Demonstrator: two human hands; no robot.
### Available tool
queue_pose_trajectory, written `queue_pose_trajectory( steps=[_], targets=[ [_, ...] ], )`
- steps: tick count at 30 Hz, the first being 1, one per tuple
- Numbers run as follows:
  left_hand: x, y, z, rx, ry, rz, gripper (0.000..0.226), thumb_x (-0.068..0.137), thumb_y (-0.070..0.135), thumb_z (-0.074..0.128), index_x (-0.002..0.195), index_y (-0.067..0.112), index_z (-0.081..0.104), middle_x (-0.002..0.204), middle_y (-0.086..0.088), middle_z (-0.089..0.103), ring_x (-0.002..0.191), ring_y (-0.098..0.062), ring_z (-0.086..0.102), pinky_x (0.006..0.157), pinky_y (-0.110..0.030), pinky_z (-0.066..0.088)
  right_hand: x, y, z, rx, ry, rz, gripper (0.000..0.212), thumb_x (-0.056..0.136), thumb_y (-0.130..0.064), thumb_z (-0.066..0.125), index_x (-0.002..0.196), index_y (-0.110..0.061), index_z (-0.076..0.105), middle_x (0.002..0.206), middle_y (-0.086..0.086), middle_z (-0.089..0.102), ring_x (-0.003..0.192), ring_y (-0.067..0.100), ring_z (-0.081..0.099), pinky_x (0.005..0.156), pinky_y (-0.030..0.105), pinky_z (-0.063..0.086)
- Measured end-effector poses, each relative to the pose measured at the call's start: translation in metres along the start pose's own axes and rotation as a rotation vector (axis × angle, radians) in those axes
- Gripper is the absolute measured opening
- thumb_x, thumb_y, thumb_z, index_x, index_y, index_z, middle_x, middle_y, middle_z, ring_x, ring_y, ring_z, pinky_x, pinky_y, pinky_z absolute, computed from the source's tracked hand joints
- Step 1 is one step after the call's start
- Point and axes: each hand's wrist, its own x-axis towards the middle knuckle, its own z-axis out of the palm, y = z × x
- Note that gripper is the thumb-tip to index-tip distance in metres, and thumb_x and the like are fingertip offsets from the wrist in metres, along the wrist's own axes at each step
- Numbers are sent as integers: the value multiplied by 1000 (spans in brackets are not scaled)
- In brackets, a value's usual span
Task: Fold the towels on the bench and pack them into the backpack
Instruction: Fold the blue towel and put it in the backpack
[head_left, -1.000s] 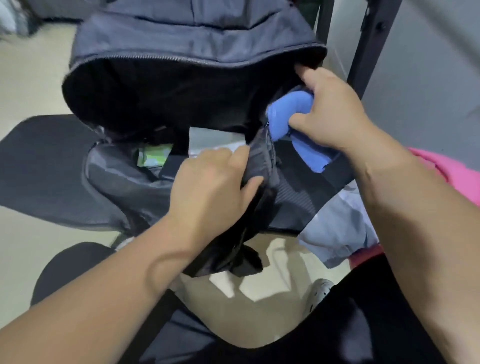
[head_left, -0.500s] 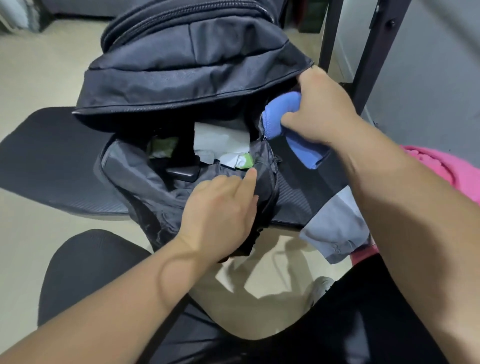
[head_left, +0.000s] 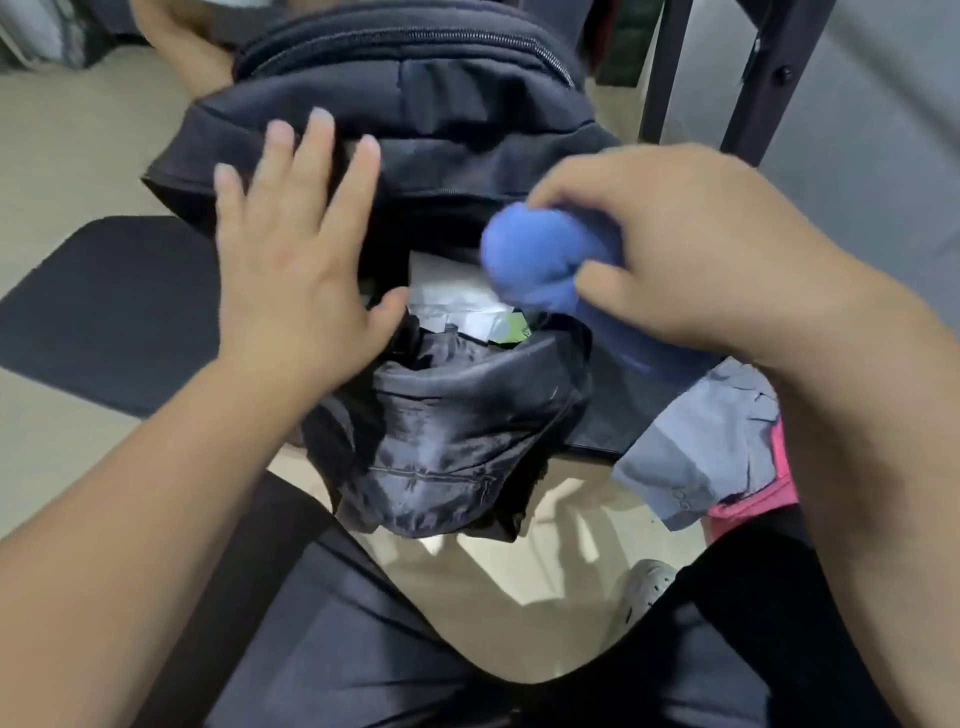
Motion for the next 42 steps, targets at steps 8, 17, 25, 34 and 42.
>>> queue_pose_trajectory(
  steps=[8, 17, 25, 34, 42],
  targets=[
    [28, -14, 6, 64, -78, 27, 119, 72, 43, 81, 161, 22, 4, 168, -20, -3, 154, -39, -2, 115, -74, 3, 36, -7, 104, -246, 124, -19, 60, 84, -13, 65, 137, -37, 51, 106, 0, 58, 95, 30, 46, 75, 41, 20],
    [47, -26, 23, 101, -19, 26, 103, 75, -7, 54, 160, 24, 7, 167, -22, 0, 154, -42, 0, 114, -75, 4, 49, -18, 99, 68, -379, -134, 35, 93, -27, 63, 125, -30, 50, 84, -10, 50, 86, 23, 50, 68, 38, 39],
    [43, -26, 22, 83, -28, 36, 106, 72, -11, 54, 160, 27, 9, 168, -18, 1, 154, -41, 0, 114, -75, 4, 83, -21, 158, 301, -507, 166, 35, 100, -37, 56, 132, -23, 53, 111, 1, 58, 98, 25, 55, 78, 34, 42],
    [38, -25, 25, 71, -21, 46, 105, 75, -4, 63, 160, 28, 10, 167, -22, 0, 153, -44, 0, 113, -76, 4, 66, -35, 153, -138, -374, -133, 27, 95, -23, 58, 121, -20, 51, 100, 1, 35, 82, 25, 41, 62, 35, 31],
    [33, -21, 26, 60, -18, 27, 110, 71, 1, 71, 160, 29, 13, 167, -23, 0, 153, -45, 0, 113, -77, 5, 59, -31, 153, -286, -1117, -137, 55, 111, -29, 21, 161, -33, 0, 168, -7, -15, 155, 32, 8, 123, 52, 15]
  ],
)
